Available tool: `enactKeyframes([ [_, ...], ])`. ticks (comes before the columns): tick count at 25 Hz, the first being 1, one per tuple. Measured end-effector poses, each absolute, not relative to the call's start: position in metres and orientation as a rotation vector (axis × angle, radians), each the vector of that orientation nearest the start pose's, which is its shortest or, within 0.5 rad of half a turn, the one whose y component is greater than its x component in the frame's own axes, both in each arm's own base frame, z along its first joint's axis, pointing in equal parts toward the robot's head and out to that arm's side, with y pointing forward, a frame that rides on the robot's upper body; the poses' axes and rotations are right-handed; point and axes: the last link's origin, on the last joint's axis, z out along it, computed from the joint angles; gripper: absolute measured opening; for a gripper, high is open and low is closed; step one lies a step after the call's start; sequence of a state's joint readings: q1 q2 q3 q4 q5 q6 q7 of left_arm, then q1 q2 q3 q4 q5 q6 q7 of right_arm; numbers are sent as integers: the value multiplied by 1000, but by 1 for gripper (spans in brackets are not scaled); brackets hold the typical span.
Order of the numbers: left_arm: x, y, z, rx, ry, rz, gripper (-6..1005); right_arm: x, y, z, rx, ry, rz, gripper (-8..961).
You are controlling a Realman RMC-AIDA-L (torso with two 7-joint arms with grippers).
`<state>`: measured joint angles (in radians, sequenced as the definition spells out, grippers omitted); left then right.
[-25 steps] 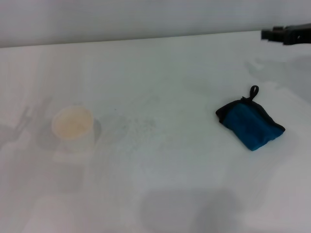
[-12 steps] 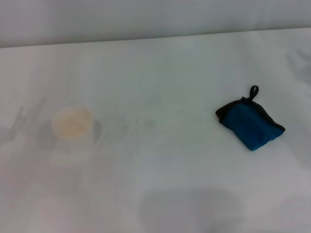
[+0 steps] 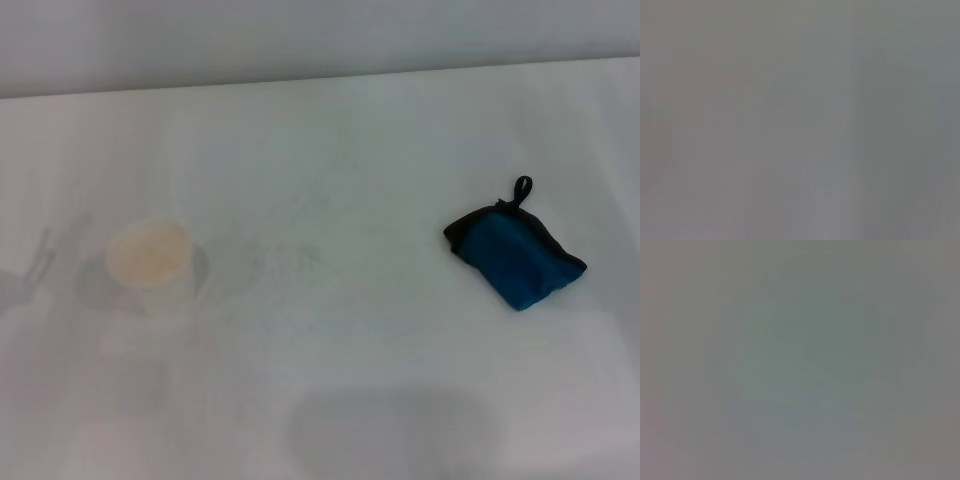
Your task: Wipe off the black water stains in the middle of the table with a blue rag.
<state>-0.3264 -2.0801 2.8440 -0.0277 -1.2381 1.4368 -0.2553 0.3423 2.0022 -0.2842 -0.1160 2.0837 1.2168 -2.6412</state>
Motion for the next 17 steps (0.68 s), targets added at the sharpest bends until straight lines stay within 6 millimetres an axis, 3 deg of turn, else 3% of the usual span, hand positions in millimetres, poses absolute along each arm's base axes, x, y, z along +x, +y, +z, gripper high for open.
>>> enactKeyframes([
  [17, -346, 268, -9, -1646, -366, -679, 865, 418, 298, 75, -1381, 647, 524, 416],
])
